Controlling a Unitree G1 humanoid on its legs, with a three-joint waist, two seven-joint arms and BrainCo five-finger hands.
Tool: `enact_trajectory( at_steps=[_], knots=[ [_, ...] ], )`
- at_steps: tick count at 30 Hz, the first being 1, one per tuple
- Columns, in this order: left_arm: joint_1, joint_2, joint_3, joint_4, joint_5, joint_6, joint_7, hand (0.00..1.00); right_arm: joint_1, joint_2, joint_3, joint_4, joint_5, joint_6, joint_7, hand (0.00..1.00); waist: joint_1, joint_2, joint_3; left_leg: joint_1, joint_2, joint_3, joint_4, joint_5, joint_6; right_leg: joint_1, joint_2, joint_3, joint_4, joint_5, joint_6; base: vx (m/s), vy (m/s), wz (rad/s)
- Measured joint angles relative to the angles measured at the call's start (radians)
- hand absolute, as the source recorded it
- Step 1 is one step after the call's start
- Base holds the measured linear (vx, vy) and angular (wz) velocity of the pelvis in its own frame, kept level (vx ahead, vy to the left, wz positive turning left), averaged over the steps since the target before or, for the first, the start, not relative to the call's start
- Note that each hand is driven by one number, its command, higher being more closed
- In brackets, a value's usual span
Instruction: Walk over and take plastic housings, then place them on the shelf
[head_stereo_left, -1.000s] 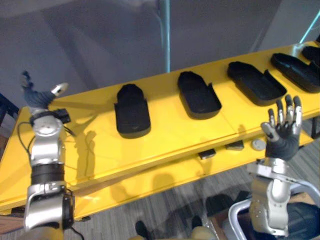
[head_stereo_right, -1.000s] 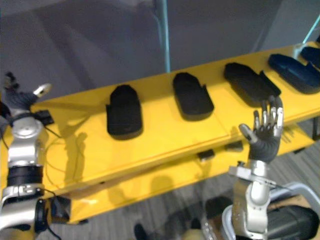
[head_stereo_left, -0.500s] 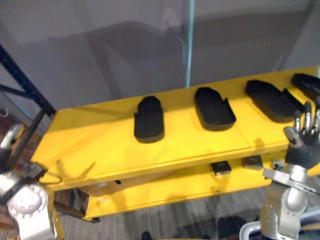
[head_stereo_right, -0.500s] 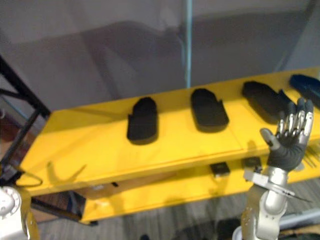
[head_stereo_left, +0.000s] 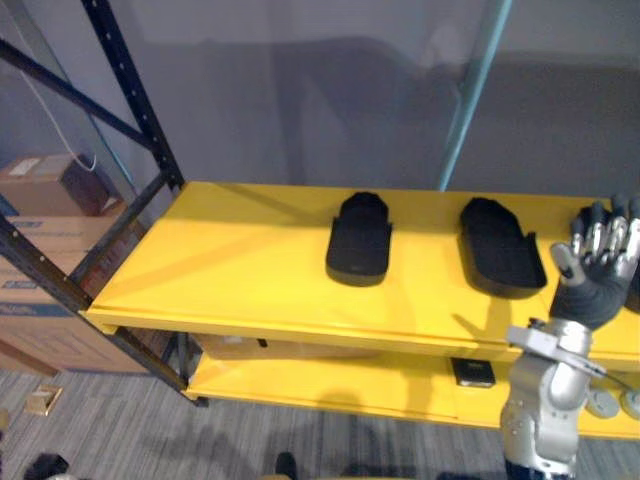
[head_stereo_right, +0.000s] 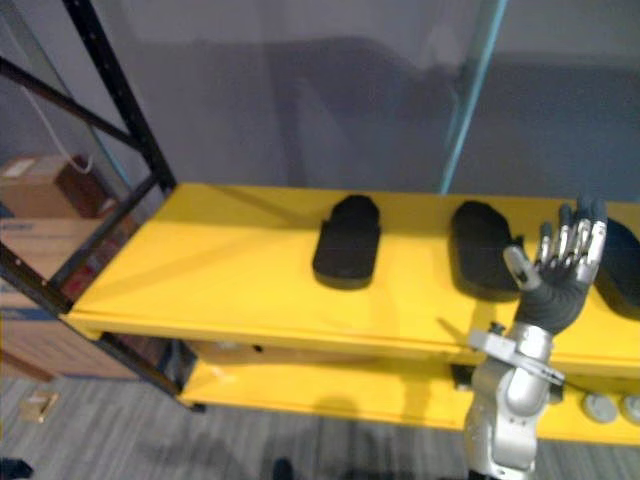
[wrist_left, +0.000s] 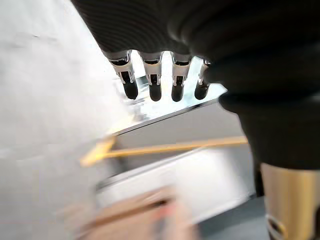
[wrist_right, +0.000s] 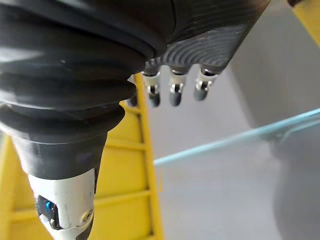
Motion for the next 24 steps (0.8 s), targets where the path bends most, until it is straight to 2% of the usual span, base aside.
enact_trajectory(
  at_steps=[2, 3, 4, 7, 9, 14, 15, 21, 24],
  knots=[
    [0.008, -0.004, -0.090, 0.154, -0.015, -0.005, -0.153, 0.00, 0.000, -0.009, -0.003, 0.031, 0.000, 0.004, -0.006, 0.00, -0.003, -0.014, 0.004, -0.010, 0.002, 0.003, 0.000, 0.003, 0.002, -0.014, 0.000, 0.002, 0.013, -0.002, -0.005, 0.06, -0.019, -0.02],
    [0.004, -0.009, -0.104, 0.184, -0.035, -0.008, -0.196, 0.00, 0.000, -0.010, -0.003, 0.041, -0.001, 0.005, -0.010, 0.00, -0.004, -0.016, 0.006, -0.010, 0.002, 0.005, 0.000, 0.003, 0.003, -0.017, 0.000, 0.004, 0.015, -0.003, -0.007, 0.06, -0.004, -0.11],
    [-0.002, -0.023, -0.128, 0.235, -0.092, -0.018, -0.279, 0.00, 0.000, -0.010, -0.003, 0.060, -0.014, 0.005, -0.026, 0.00, -0.007, -0.019, 0.008, -0.009, 0.002, 0.014, 0.000, 0.004, 0.003, -0.024, 0.000, 0.013, 0.024, -0.004, -0.008, 0.04, 0.005, -0.13],
    [-0.013, -0.038, -0.202, 0.356, -0.175, -0.037, -0.400, 0.00, 0.003, -0.011, -0.013, 0.105, -0.068, 0.001, -0.069, 0.00, -0.034, -0.021, 0.021, 0.007, 0.009, 0.036, 0.000, -0.002, 0.001, -0.024, 0.000, 0.038, 0.027, -0.004, -0.009, 0.04, -0.005, -0.22],
    [-0.019, -0.040, -0.250, 0.397, -0.178, -0.040, -0.441, 0.00, 0.015, -0.011, -0.043, 0.129, -0.068, -0.001, -0.093, 0.00, -0.037, -0.019, 0.027, 0.023, 0.017, 0.067, 0.000, -0.010, -0.002, -0.026, 0.004, 0.070, 0.028, -0.005, -0.011, 0.02, -0.016, -0.45],
    [-0.060, -0.039, -0.345, 0.442, -0.243, -0.038, -0.472, 0.00, 0.068, -0.010, -0.117, 0.151, -0.056, -0.038, -0.103, 0.00, -0.062, -0.010, 0.043, 0.064, 0.032, 0.118, 0.000, -0.029, -0.012, -0.024, 0.016, 0.117, 0.033, -0.013, -0.020, 0.01, -0.003, -0.34],
    [-0.123, -0.014, -0.398, 0.537, -0.284, 0.004, -0.451, 0.00, 0.080, 0.009, -0.109, 0.186, -0.018, -0.059, -0.063, 0.00, -0.083, 0.000, 0.064, 0.104, 0.034, 0.137, 0.000, -0.058, -0.027, -0.004, 0.018, 0.139, 0.036, -0.029, -0.019, 0.00, -0.006, -0.09],
    [-0.123, -0.014, -0.397, 0.537, -0.285, 0.007, -0.453, 0.00, 0.076, 0.008, -0.109, 0.186, -0.016, -0.059, -0.058, 0.00, -0.082, 0.001, 0.064, 0.108, 0.034, 0.141, 0.000, -0.060, -0.027, -0.005, 0.018, 0.154, 0.036, -0.029, -0.019, 0.00, 0.001, -0.03],
    [-0.132, -0.013, -0.397, 0.558, -0.288, 0.029, -0.464, 0.00, 0.050, -0.004, -0.108, 0.197, 0.008, -0.055, -0.014, 0.00, -0.083, 0.007, 0.060, 0.113, 0.030, 0.147, 0.001, -0.065, -0.024, -0.006, 0.017, 0.165, 0.036, -0.031, -0.023, 0.01, 0.004, -0.08]
  ],
)
